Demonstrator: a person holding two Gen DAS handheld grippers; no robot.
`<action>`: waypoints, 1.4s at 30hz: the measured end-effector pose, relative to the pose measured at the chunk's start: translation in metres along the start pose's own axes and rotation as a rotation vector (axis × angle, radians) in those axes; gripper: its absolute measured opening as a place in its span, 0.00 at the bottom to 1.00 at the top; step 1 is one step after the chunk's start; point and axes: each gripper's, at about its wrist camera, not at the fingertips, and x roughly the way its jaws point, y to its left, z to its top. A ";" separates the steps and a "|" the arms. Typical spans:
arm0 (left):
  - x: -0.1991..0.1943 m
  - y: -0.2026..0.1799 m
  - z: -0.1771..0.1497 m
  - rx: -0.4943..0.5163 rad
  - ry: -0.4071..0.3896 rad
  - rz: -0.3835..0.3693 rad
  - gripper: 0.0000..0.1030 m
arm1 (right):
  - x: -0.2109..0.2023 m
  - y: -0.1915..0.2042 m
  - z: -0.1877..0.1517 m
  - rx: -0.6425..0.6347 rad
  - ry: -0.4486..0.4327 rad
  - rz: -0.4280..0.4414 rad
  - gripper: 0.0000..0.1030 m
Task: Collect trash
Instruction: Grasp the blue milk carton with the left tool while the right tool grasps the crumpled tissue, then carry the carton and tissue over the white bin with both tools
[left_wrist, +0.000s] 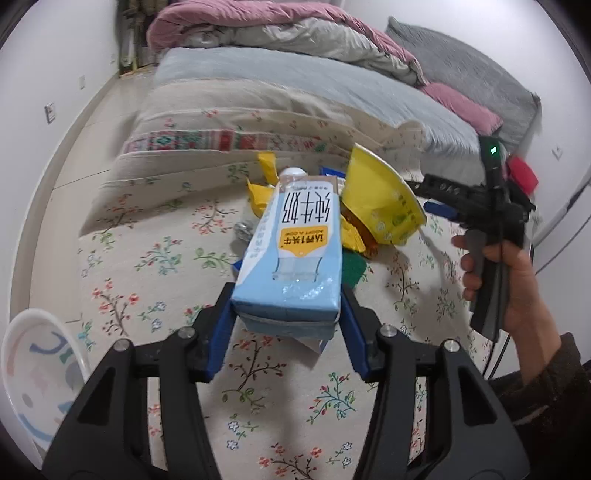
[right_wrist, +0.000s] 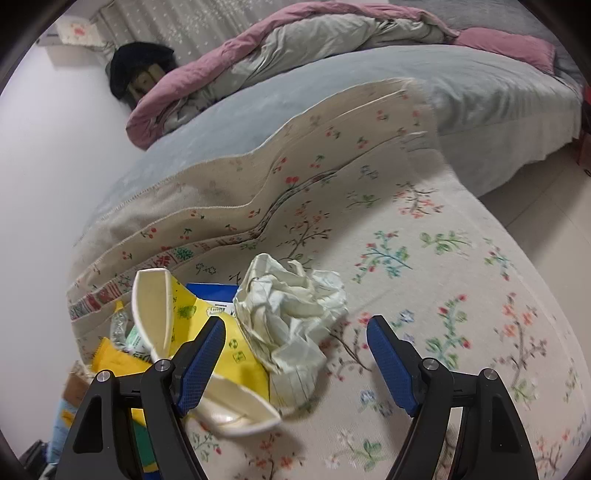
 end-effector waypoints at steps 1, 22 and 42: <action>-0.003 0.002 -0.001 -0.006 -0.007 -0.001 0.53 | 0.005 0.001 0.001 -0.004 0.009 0.001 0.78; -0.036 0.011 -0.011 -0.046 -0.102 -0.007 0.52 | -0.056 -0.018 0.007 0.081 -0.110 0.027 0.26; -0.080 0.066 -0.069 -0.179 -0.143 0.094 0.52 | -0.132 0.064 -0.076 -0.036 -0.059 0.278 0.26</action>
